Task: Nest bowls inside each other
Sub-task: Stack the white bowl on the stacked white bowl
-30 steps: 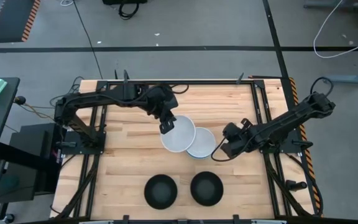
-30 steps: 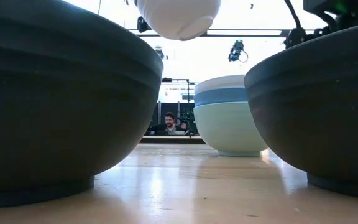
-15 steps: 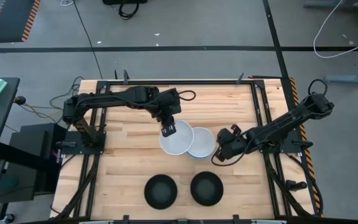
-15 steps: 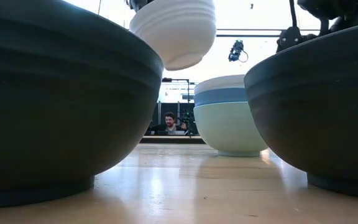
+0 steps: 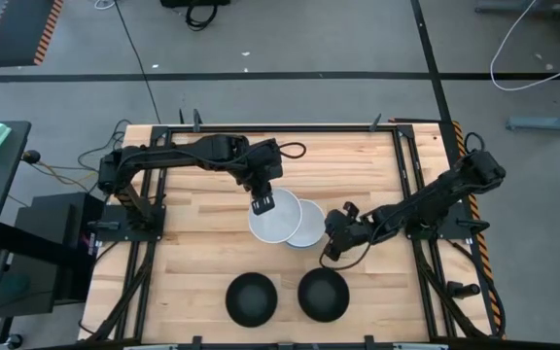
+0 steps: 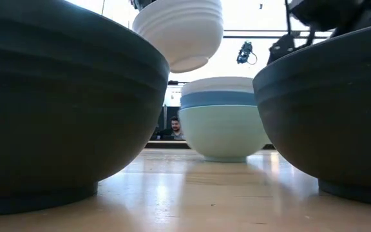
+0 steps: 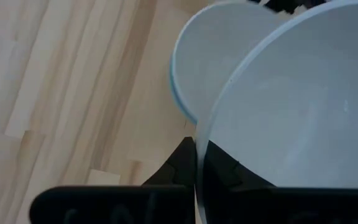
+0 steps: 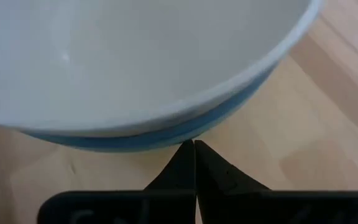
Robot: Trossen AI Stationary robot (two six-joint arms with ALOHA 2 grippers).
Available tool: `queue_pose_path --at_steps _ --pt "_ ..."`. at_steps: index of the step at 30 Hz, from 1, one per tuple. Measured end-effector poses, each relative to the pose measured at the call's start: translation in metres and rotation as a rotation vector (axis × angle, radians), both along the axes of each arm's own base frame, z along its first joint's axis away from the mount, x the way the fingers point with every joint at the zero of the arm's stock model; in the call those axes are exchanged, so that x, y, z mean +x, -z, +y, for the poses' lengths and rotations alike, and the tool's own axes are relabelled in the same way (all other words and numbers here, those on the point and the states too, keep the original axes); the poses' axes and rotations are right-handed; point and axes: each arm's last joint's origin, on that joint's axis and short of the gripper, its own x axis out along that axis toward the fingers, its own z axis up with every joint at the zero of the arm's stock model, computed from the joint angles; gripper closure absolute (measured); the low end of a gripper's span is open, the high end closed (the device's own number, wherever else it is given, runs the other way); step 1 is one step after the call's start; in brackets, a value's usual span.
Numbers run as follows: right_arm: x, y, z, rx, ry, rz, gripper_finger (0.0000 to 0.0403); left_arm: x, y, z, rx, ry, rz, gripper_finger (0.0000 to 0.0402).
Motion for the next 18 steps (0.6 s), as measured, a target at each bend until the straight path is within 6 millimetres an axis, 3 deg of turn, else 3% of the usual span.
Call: queue_pose_path --at_steps 10,18 --pt "0.039 -0.012 -0.019 -0.046 -0.089 -0.054 0.0402 -0.001 0.000 0.000 -0.010 0.007 0.009 0.0390" --pt "0.043 -0.037 -0.026 -0.083 -0.113 -0.054 0.0403 -0.002 0.001 -0.004 -0.052 0.023 0.016 0.0390"
